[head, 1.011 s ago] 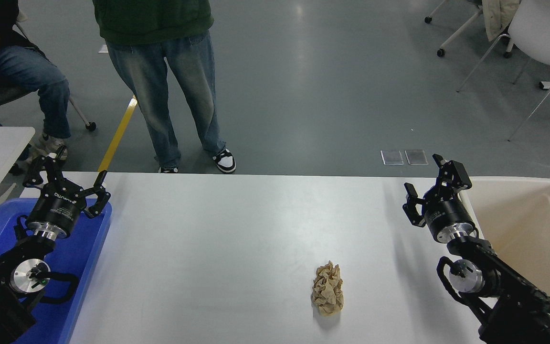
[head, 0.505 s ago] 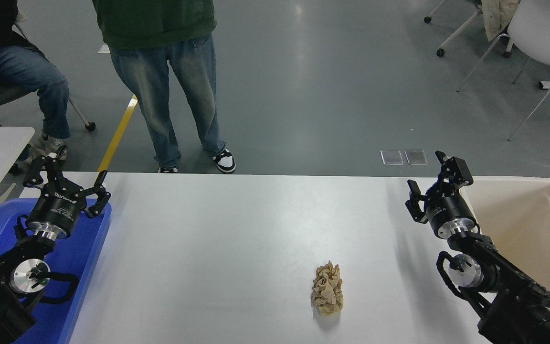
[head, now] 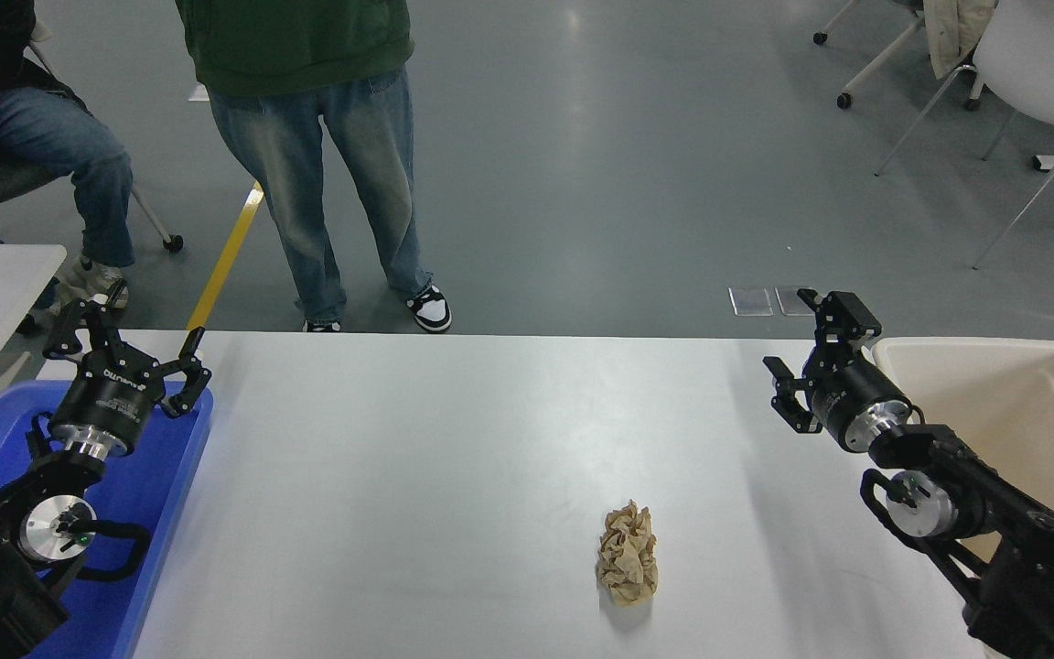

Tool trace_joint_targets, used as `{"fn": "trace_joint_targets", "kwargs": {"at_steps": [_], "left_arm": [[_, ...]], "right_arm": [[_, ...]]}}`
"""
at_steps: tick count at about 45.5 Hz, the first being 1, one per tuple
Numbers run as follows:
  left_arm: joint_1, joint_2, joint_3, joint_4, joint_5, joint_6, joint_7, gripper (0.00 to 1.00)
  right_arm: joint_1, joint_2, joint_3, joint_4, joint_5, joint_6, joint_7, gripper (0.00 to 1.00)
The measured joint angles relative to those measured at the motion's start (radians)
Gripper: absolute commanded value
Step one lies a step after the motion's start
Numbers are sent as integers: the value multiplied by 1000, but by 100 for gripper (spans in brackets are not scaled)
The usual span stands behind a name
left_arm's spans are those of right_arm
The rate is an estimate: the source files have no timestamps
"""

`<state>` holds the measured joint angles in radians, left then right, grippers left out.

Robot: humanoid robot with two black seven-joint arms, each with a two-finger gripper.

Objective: Clean the table surface

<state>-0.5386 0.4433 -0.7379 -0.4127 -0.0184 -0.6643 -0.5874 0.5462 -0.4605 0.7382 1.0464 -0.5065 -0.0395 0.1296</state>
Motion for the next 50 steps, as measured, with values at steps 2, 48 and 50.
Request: {"fn": "trace_joint_targets", "kwargs": {"at_steps": [2, 48, 50], "left_arm": [[0, 0, 0, 0, 0, 0, 0, 100], [0, 0, 0, 0, 0, -1, 0, 100], [0, 0, 0, 0, 0, -1, 0, 100]], "right_arm": [[19, -20, -31, 25, -9, -1, -13, 100], [533, -105, -848, 370, -518, 7, -205, 100], [541, -93, -865, 371, -519, 13, -227, 100]]}}
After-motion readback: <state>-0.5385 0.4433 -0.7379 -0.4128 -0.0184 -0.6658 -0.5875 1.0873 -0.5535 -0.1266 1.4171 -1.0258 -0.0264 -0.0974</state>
